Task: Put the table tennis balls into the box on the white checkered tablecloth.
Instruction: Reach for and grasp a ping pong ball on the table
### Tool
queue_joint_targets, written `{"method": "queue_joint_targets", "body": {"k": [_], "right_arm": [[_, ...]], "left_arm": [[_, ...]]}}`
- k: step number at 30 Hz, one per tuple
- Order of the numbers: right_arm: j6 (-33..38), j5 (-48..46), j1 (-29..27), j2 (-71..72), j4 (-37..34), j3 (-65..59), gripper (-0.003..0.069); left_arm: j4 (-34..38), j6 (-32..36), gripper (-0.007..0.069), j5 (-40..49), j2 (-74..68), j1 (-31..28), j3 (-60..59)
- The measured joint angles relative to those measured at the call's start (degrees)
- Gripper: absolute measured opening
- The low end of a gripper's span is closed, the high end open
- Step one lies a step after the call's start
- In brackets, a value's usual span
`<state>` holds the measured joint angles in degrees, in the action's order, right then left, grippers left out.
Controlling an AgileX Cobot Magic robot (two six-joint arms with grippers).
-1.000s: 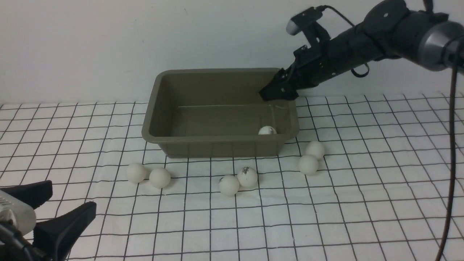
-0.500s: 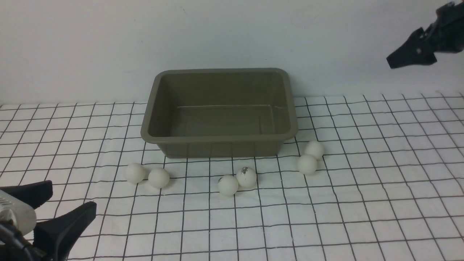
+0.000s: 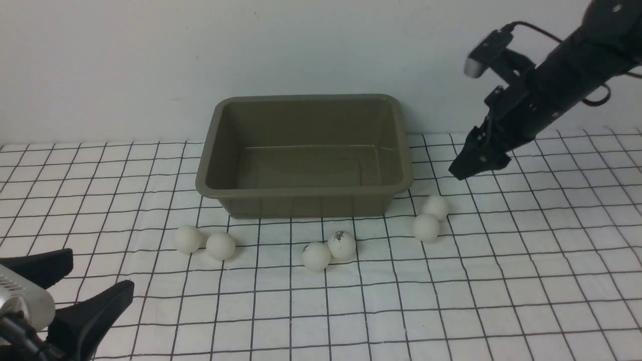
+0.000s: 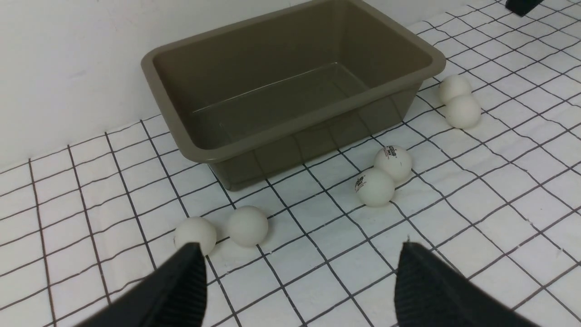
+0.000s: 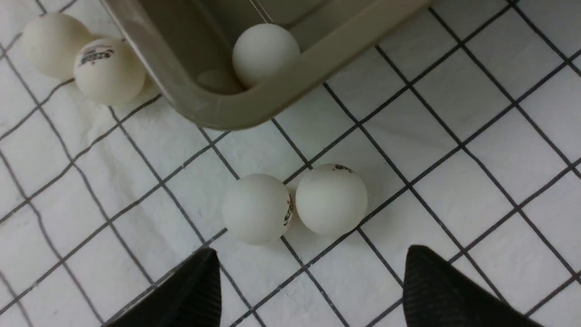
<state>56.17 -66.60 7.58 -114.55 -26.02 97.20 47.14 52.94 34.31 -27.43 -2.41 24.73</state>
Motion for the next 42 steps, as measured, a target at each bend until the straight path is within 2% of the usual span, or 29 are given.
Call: {"method": "queue_joint_targets", "body": {"k": [6, 12, 35, 38, 41, 42], "right_arm": [[-2.46, 3.87, 1.13, -3.95, 1.65, 0.0, 0.0486], [-2.64, 6.74, 1.19, -7.9, -0.17, 0.0, 0.0486], [-2.59, 7.22, 1.19, -12.78, -3.36, 0.0, 0.0486], [-2.63, 7.34, 1.19, -13.26, -3.75, 0.0, 0.0453], [-2.63, 7.9, 1.19, -13.26, -3.87, 0.0, 0.0342], [-2.63, 8.29, 1.19, -13.26, -3.92, 0.0, 0.0344]], "left_arm": [[0.0, 0.04, 0.0503, 0.0, 0.0, 0.0, 0.0], [0.0, 0.04, 0.0503, 0.88, 0.0, 0.0, 0.0], [0.0, 0.06, 0.0503, 2.79, 0.0, 0.0, 0.0], [0.0, 0.06, 0.0503, 2.79, 0.0, 0.0, 0.0], [0.0, 0.06, 0.0503, 2.79, 0.0, 0.0, 0.0], [0.0, 0.06, 0.0503, 2.79, 0.0, 0.0, 0.0]]}}
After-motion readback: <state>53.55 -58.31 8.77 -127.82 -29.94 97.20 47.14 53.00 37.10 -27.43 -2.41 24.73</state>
